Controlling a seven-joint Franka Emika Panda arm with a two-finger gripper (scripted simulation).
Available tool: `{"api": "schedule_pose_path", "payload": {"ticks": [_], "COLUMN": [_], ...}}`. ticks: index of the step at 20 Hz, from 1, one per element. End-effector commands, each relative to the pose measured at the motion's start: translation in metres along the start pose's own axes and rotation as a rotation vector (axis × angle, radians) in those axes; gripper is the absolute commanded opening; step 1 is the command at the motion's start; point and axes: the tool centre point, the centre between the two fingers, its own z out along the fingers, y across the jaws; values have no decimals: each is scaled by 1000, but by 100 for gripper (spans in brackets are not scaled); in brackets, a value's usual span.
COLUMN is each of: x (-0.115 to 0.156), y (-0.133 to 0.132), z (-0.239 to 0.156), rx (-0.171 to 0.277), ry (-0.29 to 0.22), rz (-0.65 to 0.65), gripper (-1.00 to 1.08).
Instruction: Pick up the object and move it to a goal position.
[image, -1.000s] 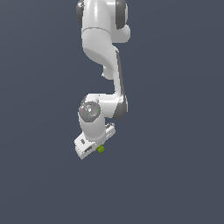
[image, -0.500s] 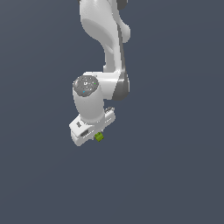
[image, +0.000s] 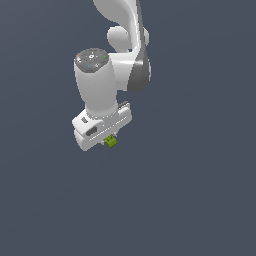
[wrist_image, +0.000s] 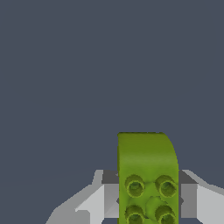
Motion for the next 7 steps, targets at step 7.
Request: {"api": "schedule_pose_path", "payload": {"ticks": [7], "x": [-5], "y": [-4], "z": [-24], "rx": [1], "ry": [0], "rz": [0], "gripper": [-100]}}
